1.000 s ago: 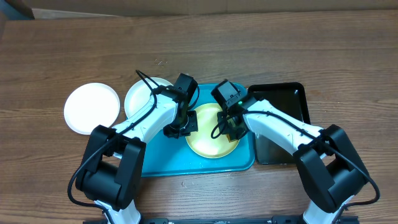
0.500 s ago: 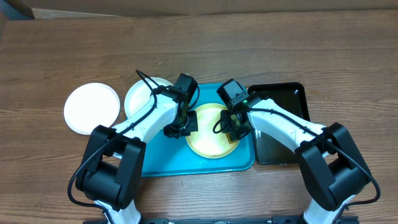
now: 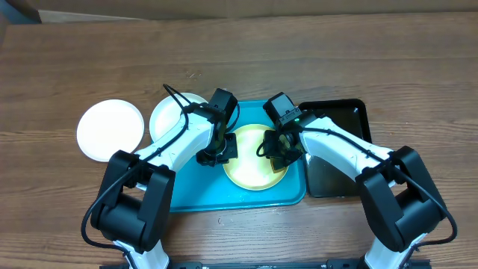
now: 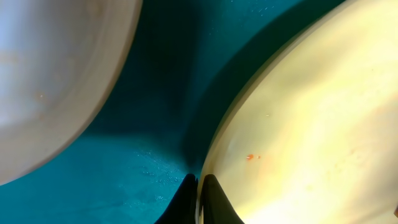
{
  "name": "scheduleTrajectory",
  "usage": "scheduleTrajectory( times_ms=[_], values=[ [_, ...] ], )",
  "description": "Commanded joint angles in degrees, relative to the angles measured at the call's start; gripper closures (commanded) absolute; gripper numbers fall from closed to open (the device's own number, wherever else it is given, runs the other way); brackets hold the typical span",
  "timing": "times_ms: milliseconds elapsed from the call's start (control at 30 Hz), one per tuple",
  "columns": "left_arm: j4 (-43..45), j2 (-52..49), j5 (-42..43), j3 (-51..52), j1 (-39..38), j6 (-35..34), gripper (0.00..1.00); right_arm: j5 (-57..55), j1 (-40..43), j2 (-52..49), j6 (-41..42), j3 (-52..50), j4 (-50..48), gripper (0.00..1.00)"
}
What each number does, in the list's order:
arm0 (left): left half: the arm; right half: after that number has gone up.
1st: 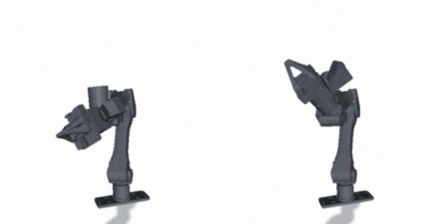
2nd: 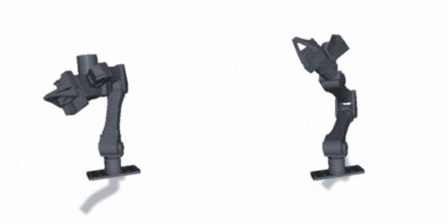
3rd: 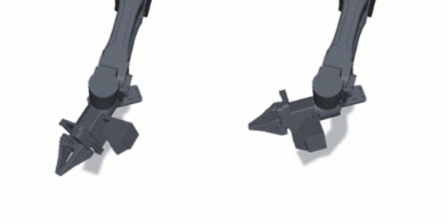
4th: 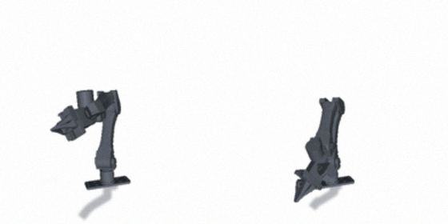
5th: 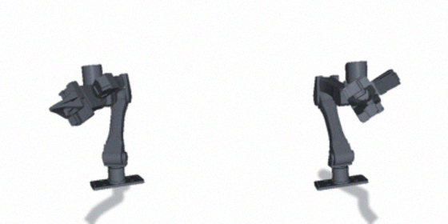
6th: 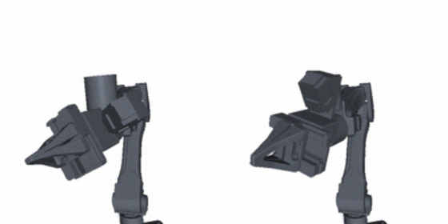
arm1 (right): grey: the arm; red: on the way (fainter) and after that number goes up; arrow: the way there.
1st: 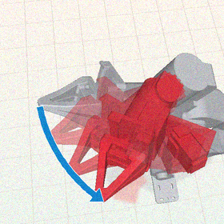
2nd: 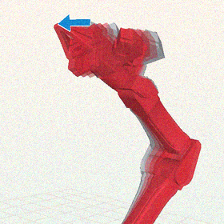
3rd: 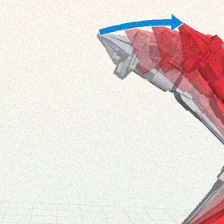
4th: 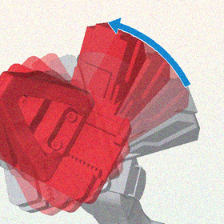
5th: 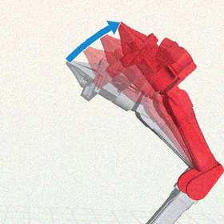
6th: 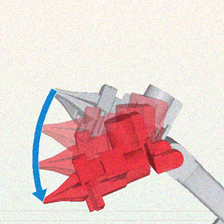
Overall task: Clean dirty plates on tray and stack at the side
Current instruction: 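Wipe the yellow plate with the sponge in the right gripper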
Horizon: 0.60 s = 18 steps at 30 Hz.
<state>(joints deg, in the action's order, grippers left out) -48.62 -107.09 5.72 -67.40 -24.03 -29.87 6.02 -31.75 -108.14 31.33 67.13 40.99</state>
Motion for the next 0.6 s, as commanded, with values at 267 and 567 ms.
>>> scheduleTrajectory(
  times_ms=[267,567],
  values=[
    [-0.4,1.2,-1.7,-0.6,-0.5,-0.3,0.94,0.0,0.1,-1.4,0.2,2.5,3.1,0.94],
    [-0.6,1.2,-1.7,-0.6,-0.5,-0.3,0.94,-2.9,0.1,-2.5,5.2,1.1,3.8,0.96]
  ],
)
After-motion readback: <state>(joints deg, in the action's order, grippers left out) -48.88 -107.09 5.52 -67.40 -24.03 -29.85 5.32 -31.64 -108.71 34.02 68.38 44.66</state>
